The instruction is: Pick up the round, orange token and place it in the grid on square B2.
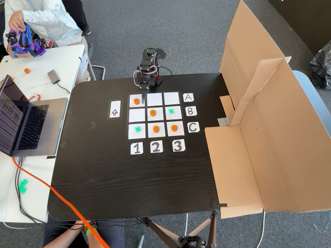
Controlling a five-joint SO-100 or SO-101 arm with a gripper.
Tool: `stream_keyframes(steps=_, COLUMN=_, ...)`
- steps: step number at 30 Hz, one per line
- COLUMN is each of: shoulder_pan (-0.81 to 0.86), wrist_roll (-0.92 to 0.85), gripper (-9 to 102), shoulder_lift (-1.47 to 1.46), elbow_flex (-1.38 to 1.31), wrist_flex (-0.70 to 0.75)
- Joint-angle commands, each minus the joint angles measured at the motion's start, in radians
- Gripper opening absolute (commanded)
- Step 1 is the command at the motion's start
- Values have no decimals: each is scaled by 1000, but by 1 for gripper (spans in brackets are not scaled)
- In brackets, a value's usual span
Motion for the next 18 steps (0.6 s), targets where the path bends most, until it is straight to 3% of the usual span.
stream_keyframes(steps=1, shoulder_pan=150, wrist_roll=-6, gripper=33, shoulder_lift=137, elbow_flex=-9, wrist_flex=-72)
stream_keyframes(steps=4, shoulder_pan=334, wrist_roll=-6, gripper=2, shoulder_lift=238, elbow_flex=18, wrist_flex=-170)
stream_keyframes(steps=9, shoulder_pan=707, wrist_roll=110, gripper=-1, shoulder_lift=376, elbow_flex=147, wrist_flex=-365)
stream_keyframes(steps=18, shoulder_pan=1203, wrist_roll=138, gripper=-1, shoulder_lift=742, elbow_flex=584, wrist_flex=-497)
